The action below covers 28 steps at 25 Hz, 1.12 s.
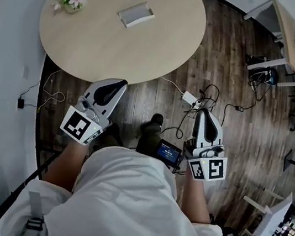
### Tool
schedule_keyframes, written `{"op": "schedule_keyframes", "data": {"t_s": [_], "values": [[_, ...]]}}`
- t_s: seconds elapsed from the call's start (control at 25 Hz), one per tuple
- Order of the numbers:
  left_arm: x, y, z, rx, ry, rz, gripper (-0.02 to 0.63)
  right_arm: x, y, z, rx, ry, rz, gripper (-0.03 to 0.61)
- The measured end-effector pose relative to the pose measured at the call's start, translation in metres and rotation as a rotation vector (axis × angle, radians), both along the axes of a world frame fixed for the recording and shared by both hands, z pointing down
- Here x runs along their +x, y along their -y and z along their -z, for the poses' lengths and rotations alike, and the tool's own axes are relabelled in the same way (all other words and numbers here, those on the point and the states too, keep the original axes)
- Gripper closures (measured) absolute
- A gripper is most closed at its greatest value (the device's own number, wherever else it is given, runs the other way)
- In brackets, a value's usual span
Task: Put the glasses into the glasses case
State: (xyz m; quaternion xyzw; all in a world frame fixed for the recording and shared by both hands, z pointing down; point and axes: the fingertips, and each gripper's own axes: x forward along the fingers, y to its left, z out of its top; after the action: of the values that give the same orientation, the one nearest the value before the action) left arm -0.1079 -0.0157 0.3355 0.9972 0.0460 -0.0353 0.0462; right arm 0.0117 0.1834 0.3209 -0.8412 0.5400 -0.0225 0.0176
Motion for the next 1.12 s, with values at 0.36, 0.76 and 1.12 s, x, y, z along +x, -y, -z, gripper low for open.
{"op": "schedule_keyframes", "data": {"t_s": [0.36, 0.76, 1.12], "values": [[0.116, -0.03, 0.005, -0.045, 0.05, 0.122, 0.6, 0.141, -0.034, -0.001, 0.043, 0.026, 0.094, 0.551], [0.178, -0.042, 0.01, -0.032, 0.114, 0.269, 0.6, 0.253, -0.028, -0.019, 0.019, 0.062, 0.242, 0.551], [0.173, 0.041, -0.016, -0.095, 0.122, 0.41, 0.6, 0.287, 0.051, -0.031, -0.049, 0.063, 0.316, 0.551]]}}
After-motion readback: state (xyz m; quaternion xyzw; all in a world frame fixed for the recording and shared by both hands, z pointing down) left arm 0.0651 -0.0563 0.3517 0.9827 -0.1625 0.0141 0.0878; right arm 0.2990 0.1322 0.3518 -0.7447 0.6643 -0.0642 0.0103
